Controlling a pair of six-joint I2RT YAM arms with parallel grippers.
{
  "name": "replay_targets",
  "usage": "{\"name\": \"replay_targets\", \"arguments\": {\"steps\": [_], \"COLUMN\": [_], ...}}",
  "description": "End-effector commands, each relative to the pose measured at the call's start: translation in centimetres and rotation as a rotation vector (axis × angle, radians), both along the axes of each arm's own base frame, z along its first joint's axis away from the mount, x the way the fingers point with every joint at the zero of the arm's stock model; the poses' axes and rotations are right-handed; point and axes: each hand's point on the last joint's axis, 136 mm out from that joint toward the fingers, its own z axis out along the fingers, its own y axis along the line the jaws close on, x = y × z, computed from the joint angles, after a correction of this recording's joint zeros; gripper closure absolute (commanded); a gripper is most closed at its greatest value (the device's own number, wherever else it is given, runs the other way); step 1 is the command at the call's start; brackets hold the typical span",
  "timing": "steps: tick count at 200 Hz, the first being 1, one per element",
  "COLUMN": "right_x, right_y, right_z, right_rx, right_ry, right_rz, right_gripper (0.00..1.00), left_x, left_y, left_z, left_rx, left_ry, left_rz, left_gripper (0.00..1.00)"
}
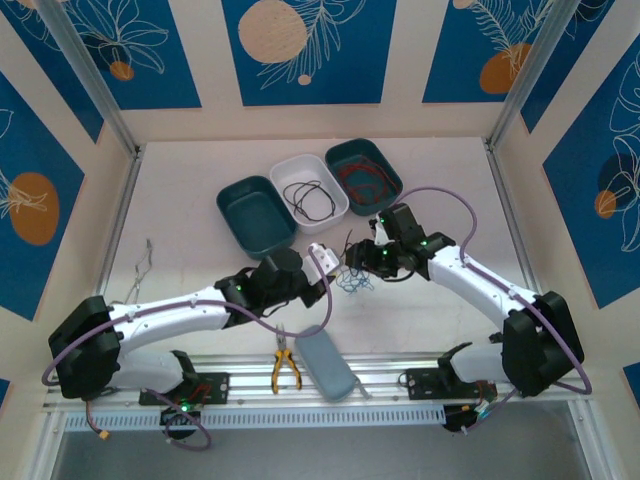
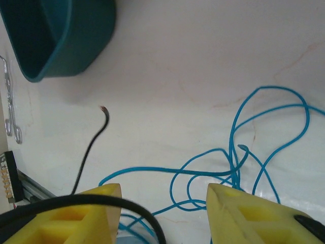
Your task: Untangle the cables
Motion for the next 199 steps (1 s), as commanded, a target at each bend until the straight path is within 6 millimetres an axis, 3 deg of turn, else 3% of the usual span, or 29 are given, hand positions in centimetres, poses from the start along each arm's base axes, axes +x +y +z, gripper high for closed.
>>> {"name": "replay_targets", "arguments": {"steps": [1,47,89,143,199], "right_x": [-1.3,-1.3,-1.1,-1.1,-1.4], "right_y": [0.1,-2.9,-5.1,-6.8,-7.6], "right_z": [-1.1,-3.9,-6.1,-7.3,-7.8], "right_rx": [0.0,-0.16,-0.172,-0.172,-0.173], "right_ry": [0.061,0.126,0.187,0.22,0.24], "right_rz": [0.011,-0.067,-0.138,-0.197,-0.226], "right_gripper": [0.51,0.52,0.52,0.53,0.53], "left_x": [0.5,1.6,2.1,2.2,3.9], "left_y": [-0.5,0.7,2.9,5.2,8.6], "left_z": [1.4,3.2,6.1,9.5,13.8], "left_rx": [-0.027,-0.054,-0.097,-0.163,-0.218], "left_ry": [-0.01,-0.051,-0.094,-0.126,-0.179], "left_rz": [0.022,0.11,0.188,0.246,0.367], "left_gripper": [1.0,1.0,1.0,1.0,1.0]}}
